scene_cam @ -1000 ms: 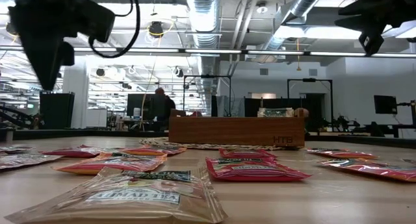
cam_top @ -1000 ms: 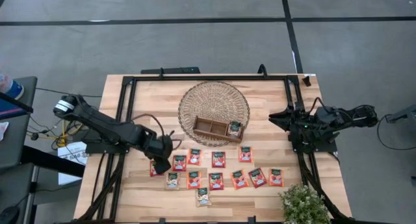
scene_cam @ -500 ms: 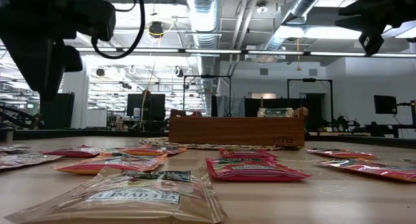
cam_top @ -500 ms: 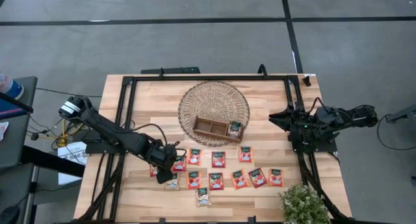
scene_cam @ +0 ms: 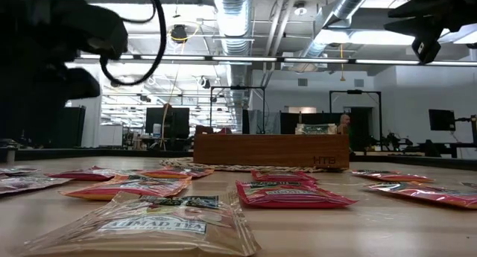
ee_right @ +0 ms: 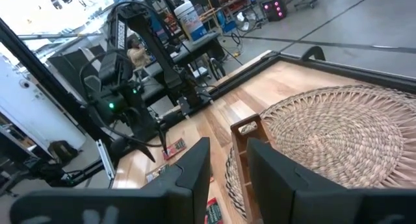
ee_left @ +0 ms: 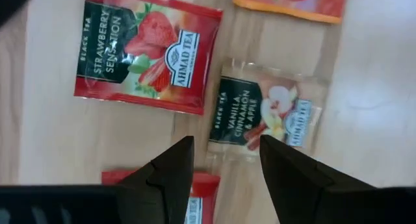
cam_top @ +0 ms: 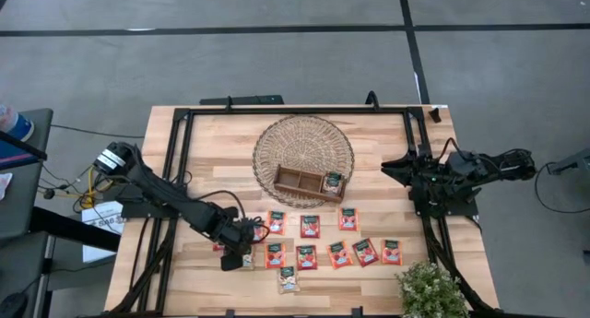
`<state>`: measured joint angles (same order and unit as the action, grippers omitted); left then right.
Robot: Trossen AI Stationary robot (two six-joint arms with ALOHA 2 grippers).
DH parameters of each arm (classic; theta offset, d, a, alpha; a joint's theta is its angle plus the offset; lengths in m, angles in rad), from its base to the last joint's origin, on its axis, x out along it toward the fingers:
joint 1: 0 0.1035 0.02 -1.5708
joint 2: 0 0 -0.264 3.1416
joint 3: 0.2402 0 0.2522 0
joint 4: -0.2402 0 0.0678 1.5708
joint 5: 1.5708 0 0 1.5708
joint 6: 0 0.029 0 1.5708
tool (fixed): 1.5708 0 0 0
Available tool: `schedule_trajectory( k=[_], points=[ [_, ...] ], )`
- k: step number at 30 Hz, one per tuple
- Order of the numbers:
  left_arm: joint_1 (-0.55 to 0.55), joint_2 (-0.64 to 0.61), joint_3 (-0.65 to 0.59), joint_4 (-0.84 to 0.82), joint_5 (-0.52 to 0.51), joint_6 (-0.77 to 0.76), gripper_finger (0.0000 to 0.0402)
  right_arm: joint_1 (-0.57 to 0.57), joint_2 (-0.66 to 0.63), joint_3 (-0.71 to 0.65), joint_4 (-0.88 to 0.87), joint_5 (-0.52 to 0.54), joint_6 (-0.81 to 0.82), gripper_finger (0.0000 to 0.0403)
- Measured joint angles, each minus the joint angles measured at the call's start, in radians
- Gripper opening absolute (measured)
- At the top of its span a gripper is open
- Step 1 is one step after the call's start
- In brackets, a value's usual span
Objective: Pick & Place Tea
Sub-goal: Put the brown tea bag into the right section of the wooden organizer
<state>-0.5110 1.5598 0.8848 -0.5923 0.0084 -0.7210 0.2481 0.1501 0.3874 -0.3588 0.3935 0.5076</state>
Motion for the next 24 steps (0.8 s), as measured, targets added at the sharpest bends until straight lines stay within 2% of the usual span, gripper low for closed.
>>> schedule_trajectory(
  k=[12, 24],
  points=[
    [0.0, 0.111, 0.0, 0.04, 0.04, -0.006, 0.0167, 0.0, 0.0, 0.0, -0.003, -0.001, 0.0, 0.0093],
    [0.0, 0.115, 0.001, 0.05, 0.024, -0.005, 0.0167, 0.0, 0.0, 0.0, -0.008, -0.003, -0.002, 0.0093]
  ],
)
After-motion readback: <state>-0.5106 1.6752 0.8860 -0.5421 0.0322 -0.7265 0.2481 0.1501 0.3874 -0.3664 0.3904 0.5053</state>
